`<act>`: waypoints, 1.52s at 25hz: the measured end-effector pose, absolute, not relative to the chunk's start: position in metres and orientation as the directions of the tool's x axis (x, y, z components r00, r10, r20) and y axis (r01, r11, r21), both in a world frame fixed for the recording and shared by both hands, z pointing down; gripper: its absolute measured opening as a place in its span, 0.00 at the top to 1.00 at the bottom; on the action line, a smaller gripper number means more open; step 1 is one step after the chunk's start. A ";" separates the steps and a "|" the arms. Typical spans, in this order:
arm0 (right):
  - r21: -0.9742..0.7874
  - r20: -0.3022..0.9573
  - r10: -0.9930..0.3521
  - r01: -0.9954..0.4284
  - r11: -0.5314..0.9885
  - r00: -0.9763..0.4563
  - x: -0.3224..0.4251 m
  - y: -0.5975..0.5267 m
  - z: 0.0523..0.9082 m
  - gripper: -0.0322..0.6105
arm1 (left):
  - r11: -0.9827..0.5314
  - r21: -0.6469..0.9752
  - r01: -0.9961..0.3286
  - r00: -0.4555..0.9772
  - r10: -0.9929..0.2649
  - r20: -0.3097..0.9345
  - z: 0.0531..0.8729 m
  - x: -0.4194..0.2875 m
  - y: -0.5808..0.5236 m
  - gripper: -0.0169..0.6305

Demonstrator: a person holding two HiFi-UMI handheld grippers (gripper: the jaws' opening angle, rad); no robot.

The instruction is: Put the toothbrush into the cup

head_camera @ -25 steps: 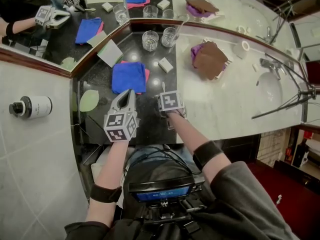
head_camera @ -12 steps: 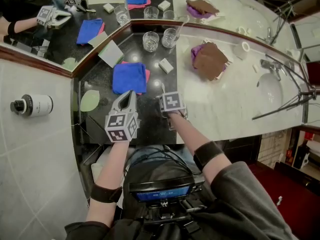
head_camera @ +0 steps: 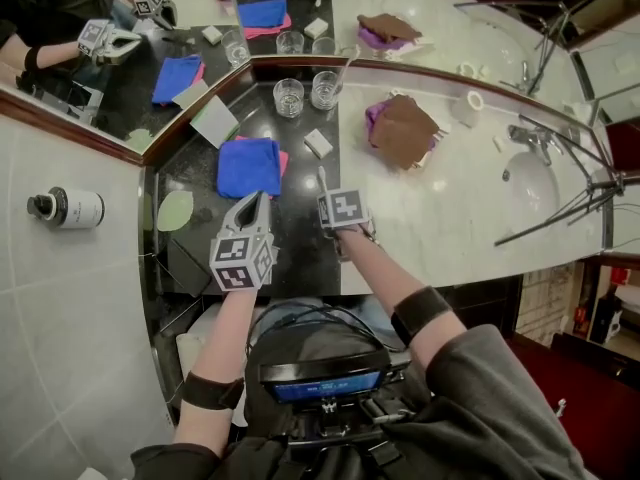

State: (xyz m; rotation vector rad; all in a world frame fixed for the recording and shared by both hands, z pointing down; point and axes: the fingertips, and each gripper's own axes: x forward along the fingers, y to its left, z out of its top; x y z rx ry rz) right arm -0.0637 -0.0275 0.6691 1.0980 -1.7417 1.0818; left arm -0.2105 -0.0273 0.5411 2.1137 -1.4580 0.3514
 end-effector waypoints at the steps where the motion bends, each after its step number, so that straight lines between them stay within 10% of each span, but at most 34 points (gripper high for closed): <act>1: -0.238 0.907 -0.281 -0.931 0.276 -0.315 -0.060 -0.033 0.662 0.85 | -0.267 0.282 -0.921 0.379 -0.781 0.497 0.539 -0.207 -0.027 0.97; 19: -0.267 0.511 -0.599 -0.776 0.571 -0.617 0.000 -0.065 0.532 0.85 | -0.249 0.244 -0.937 0.340 -0.808 0.481 0.509 -0.134 -0.017 0.97; 38: -0.149 0.164 -0.627 -0.647 0.747 -0.762 -0.061 -0.151 0.483 0.85 | -0.155 0.223 -0.963 0.241 -0.864 0.441 0.518 -0.145 -0.074 0.97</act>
